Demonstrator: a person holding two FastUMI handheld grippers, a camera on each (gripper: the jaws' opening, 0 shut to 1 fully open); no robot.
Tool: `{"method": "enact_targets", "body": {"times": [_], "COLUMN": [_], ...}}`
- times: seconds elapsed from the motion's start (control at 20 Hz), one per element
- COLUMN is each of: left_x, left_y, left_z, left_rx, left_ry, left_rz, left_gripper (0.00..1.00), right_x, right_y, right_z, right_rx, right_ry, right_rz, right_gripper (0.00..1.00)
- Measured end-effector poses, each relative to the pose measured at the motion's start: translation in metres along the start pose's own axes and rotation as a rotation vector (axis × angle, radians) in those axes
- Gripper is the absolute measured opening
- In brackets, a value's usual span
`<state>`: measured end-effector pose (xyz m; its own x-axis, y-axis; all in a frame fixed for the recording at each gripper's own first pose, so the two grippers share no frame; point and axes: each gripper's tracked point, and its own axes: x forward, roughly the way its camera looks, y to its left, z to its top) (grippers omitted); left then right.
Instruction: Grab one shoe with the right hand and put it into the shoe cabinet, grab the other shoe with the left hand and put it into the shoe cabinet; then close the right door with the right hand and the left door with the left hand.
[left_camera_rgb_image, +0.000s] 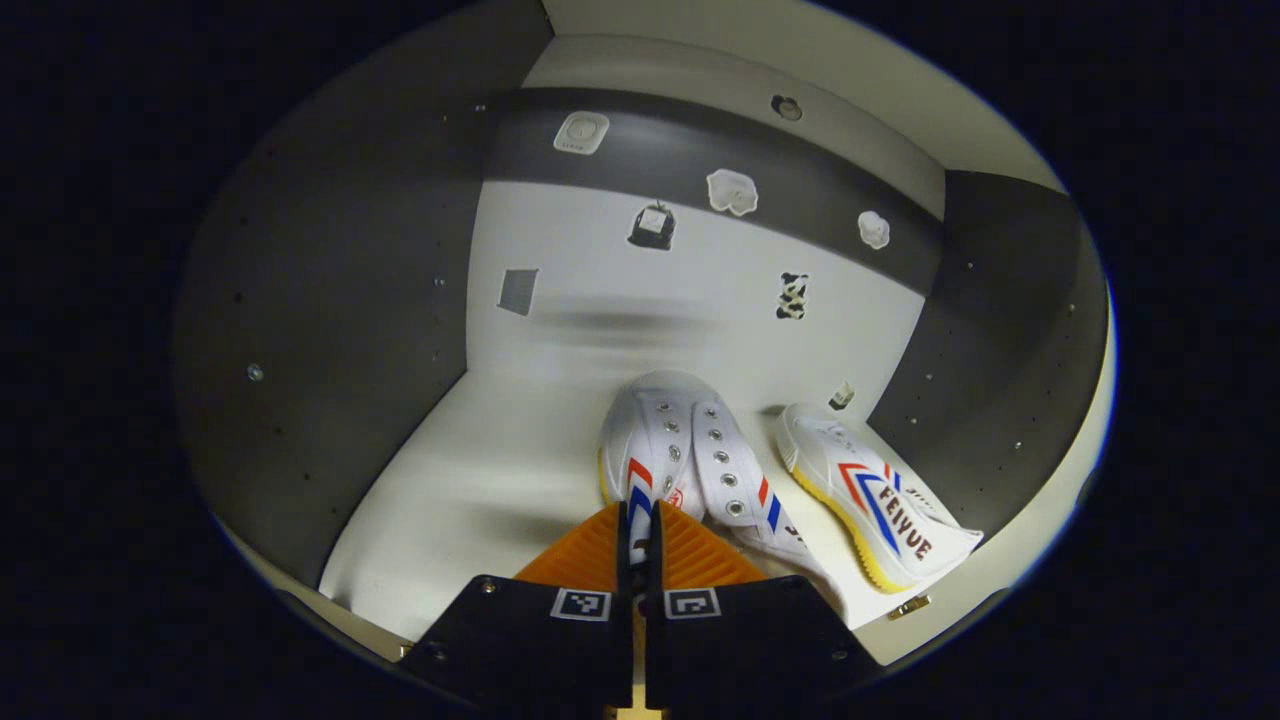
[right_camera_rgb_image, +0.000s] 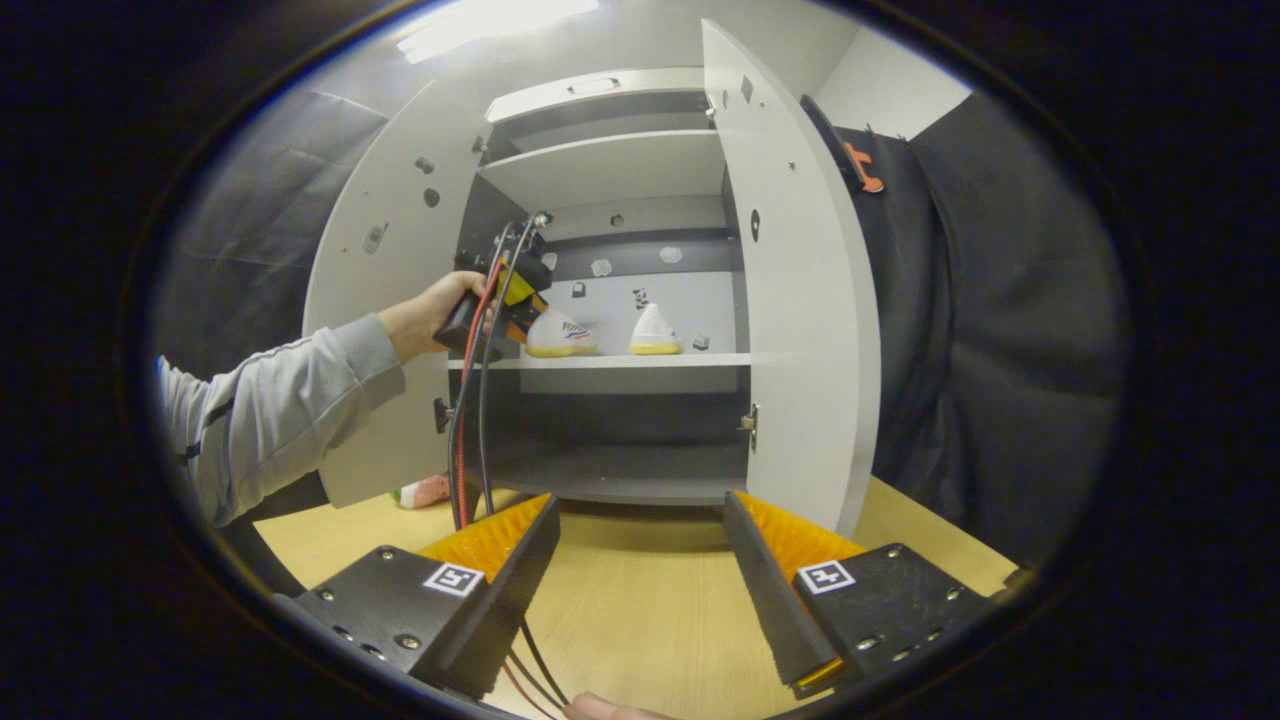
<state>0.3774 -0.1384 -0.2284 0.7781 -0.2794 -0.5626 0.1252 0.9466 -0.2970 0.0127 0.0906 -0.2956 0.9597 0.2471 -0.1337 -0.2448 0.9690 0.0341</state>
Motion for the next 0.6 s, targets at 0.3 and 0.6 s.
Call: {"method": "enact_targets", "body": {"times": [0.3, 0.6], "left_x": [0.007, -0.049], "left_y": [-0.002, -0.009], "left_z": [0.008, 0.055], "left_rx": [0.032, 0.089], "left_ry": [-0.015, -0.244], "left_rz": [0.016, 0.021], "left_gripper": [0.08, 0.50], "right_x": [-0.002, -0.018], "right_y": [0.004, -0.011], "right_z": [0.004, -0.003], "right_rx": [0.113, 0.140], "right_ry": [-0.015, -0.033], "right_rz": [-0.018, -0.091], "right_gripper": [0.98, 0.98]}}
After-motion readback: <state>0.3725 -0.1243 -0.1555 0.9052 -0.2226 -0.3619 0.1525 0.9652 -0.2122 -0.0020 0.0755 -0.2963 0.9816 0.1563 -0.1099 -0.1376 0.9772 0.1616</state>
